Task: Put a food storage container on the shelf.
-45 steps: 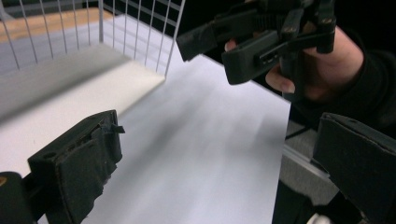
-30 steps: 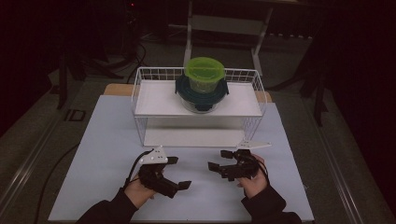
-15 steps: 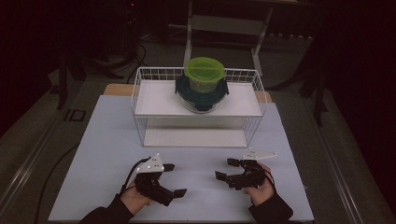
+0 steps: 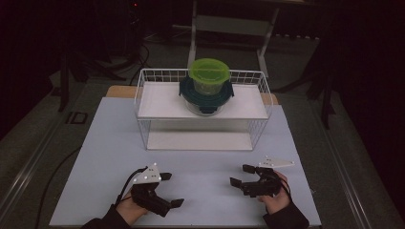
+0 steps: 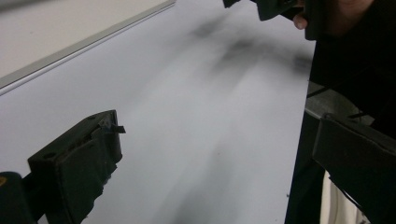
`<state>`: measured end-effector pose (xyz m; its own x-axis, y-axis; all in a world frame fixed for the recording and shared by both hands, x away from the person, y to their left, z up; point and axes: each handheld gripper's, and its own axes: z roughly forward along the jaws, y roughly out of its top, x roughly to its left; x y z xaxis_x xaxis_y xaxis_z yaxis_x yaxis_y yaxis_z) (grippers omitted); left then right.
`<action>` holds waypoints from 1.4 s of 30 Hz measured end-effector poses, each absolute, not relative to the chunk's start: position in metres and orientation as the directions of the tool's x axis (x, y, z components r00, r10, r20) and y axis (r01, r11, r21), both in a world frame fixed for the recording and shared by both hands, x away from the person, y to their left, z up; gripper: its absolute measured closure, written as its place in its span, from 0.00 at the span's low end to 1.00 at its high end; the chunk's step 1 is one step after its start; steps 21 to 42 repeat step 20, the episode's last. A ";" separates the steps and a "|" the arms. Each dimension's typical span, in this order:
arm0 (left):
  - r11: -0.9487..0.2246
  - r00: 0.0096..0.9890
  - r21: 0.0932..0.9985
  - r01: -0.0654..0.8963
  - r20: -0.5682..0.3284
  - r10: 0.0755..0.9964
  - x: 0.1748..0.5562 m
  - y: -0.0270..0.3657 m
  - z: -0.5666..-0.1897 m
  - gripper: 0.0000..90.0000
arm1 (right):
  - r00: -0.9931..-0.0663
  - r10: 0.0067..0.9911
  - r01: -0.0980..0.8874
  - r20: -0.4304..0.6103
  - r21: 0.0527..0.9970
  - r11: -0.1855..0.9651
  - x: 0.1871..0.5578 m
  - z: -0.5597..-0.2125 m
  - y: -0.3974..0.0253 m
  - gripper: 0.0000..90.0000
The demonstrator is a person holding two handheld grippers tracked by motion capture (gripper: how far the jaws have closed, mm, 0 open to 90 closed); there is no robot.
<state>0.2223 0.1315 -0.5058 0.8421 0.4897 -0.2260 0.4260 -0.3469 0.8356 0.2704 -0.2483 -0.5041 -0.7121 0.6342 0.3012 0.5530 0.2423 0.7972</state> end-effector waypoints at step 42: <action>-0.338 0.841 0.846 0.412 -0.210 0.498 0.222 0.136 -0.512 0.01 | -0.697 0.656 0.558 0.290 0.794 0.242 0.273 -0.510 -0.259 0.17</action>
